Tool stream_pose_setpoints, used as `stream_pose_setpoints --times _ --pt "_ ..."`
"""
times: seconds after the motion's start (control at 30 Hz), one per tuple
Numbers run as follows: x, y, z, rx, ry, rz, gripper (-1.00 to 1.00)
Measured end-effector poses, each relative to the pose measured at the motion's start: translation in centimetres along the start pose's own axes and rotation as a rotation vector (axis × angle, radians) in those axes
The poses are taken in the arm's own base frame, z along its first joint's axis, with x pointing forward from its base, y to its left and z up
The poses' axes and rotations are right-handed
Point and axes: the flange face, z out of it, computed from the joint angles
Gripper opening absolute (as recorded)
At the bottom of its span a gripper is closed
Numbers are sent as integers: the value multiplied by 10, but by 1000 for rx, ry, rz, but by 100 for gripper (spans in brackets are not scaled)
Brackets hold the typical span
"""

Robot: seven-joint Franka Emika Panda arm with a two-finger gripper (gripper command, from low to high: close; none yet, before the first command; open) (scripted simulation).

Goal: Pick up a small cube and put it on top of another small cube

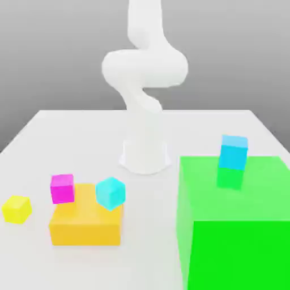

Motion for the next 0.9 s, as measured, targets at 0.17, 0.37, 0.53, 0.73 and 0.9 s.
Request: stream_pose_setpoints --times 0.17,0.37,0.53,0.73,0.9 --pt "41 69 105 -192 2 303 0" --pt "70 188 201 -399 18 673 0" --pt "67 306 257 -560 38 990 0" --pt "29 453 292 -743 74 1396 0" --pt "-6 507 328 -797 79 1506 0"
